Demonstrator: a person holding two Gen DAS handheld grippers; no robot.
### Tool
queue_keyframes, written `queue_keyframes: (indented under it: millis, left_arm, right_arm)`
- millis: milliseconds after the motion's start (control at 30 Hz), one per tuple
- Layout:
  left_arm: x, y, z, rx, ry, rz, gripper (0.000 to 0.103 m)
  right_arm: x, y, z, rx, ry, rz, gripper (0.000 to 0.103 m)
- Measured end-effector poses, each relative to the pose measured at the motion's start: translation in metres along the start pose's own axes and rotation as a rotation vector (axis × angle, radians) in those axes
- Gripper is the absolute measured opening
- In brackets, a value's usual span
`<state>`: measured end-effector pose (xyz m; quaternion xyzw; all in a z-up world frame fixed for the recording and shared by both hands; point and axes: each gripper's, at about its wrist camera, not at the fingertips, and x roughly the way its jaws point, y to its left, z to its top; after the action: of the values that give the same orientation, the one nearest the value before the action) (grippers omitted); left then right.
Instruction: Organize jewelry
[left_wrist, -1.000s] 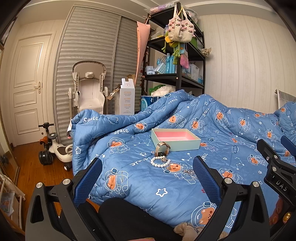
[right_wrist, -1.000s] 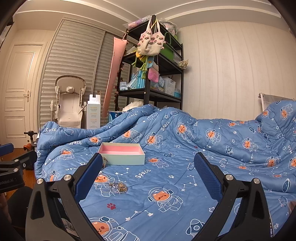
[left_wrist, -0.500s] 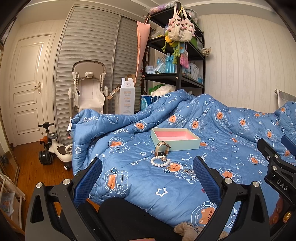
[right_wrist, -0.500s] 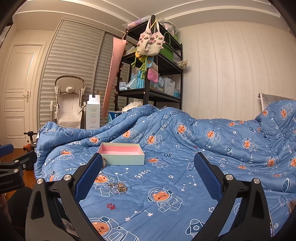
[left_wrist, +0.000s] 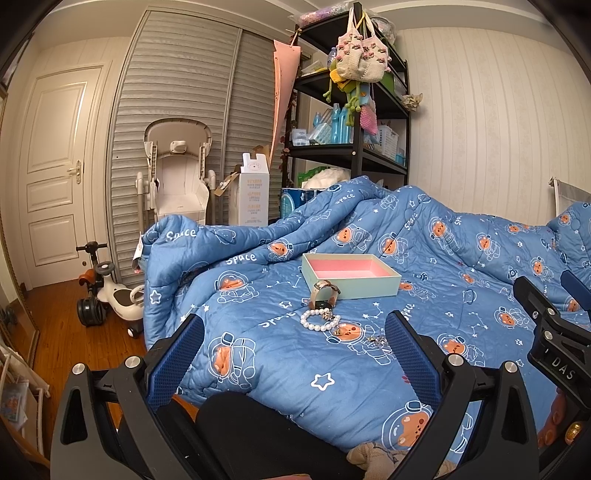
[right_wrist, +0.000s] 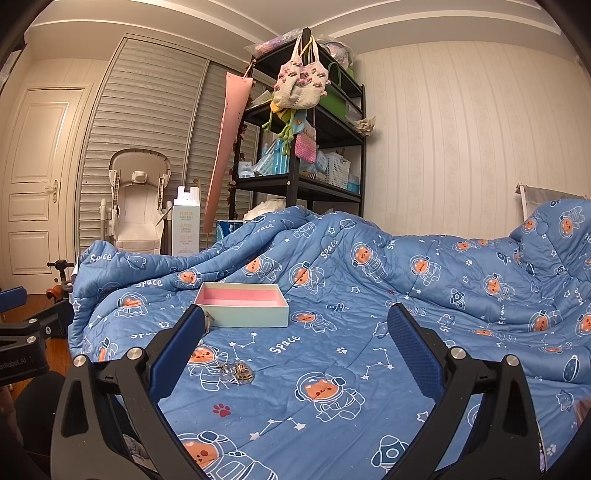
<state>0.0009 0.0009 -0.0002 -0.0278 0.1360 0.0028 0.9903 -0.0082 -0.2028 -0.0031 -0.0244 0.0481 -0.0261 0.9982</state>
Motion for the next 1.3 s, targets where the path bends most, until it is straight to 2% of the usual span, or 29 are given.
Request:
queue_keyframes:
  millis: [233,300,400,433,533,667,800,867,1000,1133,1300]
  left_arm:
    - [0.003,0.004,-0.004,0.001,0.019,-0.024,0.096]
    - [0.002,0.006,-0.008,-0.001,0.027,-0.066,0.096]
    - [0.003,0.004,-0.012,0.001,0.039,-0.09,0.096]
    - [0.01,0.006,-0.023,-0.002,0.049,-0.097,0.096]
    - [0.017,0.003,-0.022,-0.016,0.091,-0.123,0.096]
    - [0.034,0.004,-0.027,-0.047,0.186,-0.167,0.096]
    - [0.051,0.011,-0.025,-0.07,0.252,-0.139,0.096]
    - [0.06,0.015,-0.021,-0.081,0.282,-0.161,0.096]
    - [0.083,0.011,-0.017,-0.024,0.356,-0.17,0.096]
    - [0.112,0.01,-0.015,0.027,0.418,-0.163,0.096]
    - [0.154,0.019,-0.013,0.029,0.492,-0.189,0.096]
  right_arm:
    - [0.005,-0.001,-0.003,0.0,0.009,0.002,0.098]
    - [0.008,0.0,-0.005,0.002,0.018,0.015,0.098]
    - [0.019,0.002,-0.007,0.006,0.065,0.077,0.098]
    - [0.025,0.003,-0.008,0.007,0.09,0.094,0.098]
    - [0.045,0.004,-0.012,0.006,0.179,0.136,0.098]
    - [0.071,0.007,-0.019,-0.022,0.287,0.178,0.098]
    - [0.104,0.012,-0.031,-0.057,0.457,0.265,0.098]
    - [0.122,0.011,-0.039,-0.038,0.546,0.307,0.098]
    - [0.154,0.009,-0.053,0.012,0.678,0.403,0.098]
    - [0.18,0.018,-0.062,-0.014,0.747,0.466,0.098]
    - [0.207,0.032,-0.069,-0.099,0.775,0.472,0.097]
